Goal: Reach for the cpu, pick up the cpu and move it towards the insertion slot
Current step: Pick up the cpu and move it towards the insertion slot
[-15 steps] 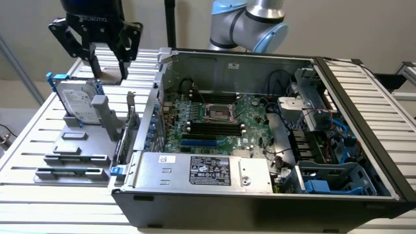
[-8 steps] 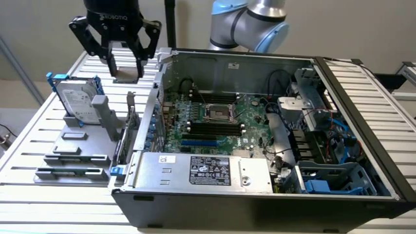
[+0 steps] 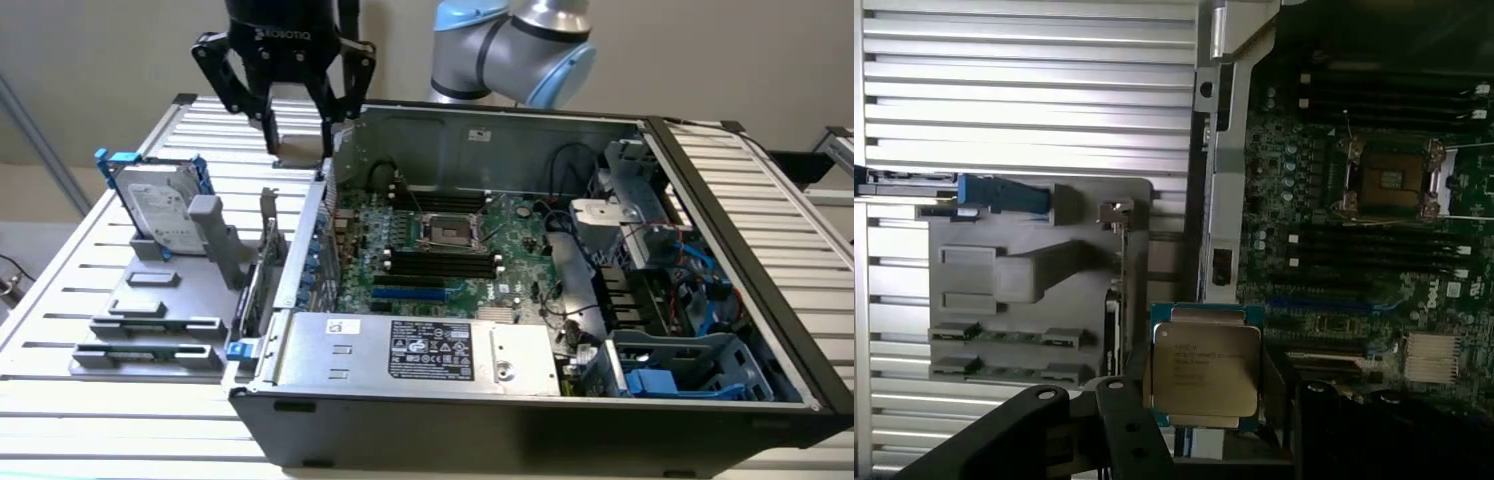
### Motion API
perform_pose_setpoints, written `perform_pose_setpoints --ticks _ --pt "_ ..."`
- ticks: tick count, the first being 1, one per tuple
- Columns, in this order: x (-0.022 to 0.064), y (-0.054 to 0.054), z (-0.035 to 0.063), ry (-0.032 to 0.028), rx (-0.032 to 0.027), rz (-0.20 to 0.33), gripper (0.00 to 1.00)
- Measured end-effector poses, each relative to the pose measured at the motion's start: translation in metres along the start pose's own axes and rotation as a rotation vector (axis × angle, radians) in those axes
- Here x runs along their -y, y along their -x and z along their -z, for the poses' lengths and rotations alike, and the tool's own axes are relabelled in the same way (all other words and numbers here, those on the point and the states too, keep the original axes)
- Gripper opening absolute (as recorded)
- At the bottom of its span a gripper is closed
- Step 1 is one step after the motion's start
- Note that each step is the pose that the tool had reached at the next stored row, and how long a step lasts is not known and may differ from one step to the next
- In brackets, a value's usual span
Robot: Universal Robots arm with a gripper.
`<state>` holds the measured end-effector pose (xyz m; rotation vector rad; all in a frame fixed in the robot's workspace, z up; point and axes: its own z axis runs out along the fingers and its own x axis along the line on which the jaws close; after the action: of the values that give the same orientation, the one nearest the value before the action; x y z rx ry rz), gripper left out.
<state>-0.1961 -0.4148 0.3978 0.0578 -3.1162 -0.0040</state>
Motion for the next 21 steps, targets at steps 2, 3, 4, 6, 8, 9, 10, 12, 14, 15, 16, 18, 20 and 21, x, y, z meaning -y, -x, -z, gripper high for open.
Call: perform_pose_setpoints --ticks 2,3,4,6,8,9,10,12,14,15,16,18,20,21 --pt "-0.0005 0.009 0.0003 0.0004 0.0000 0.000 0.54" --pt "-0.0008 0.014 0.0004 0.0006 0.0000 0.000 0.54" --pt "-0.0011 0.018 0.0005 0.0008 -0.0001 0.000 0.54" --pt "-0.0020 0.027 0.0007 0.0010 0.0000 0.000 0.54" --pt "-0.0034 0.035 0.0009 0.0010 0.0000 0.000 0.54" --pt "-0.0042 0.039 0.0010 0.0010 -0.0001 0.000 0.54" --pt "-0.0053 0.043 0.0011 0.0010 -0.0001 0.000 0.54" --pt "-0.0080 0.050 0.0013 0.0010 0.0000 0.000 0.54" --pt "-0.0111 0.056 0.0014 0.0010 0.0000 0.000 0.54" --pt "-0.0128 0.059 0.0015 0.0010 0.0000 0.000 0.54" --pt "-0.0147 0.062 0.0016 0.0009 0.0000 0.000 0.54" --pt "-0.0182 0.068 0.0017 0.0010 0.0000 0.000 0.54" --pt "-0.0218 0.074 0.0018 0.0010 0.0000 0.000 0.54" --pt "-0.0236 0.077 0.0019 0.0010 -0.0001 0.000 0.54"
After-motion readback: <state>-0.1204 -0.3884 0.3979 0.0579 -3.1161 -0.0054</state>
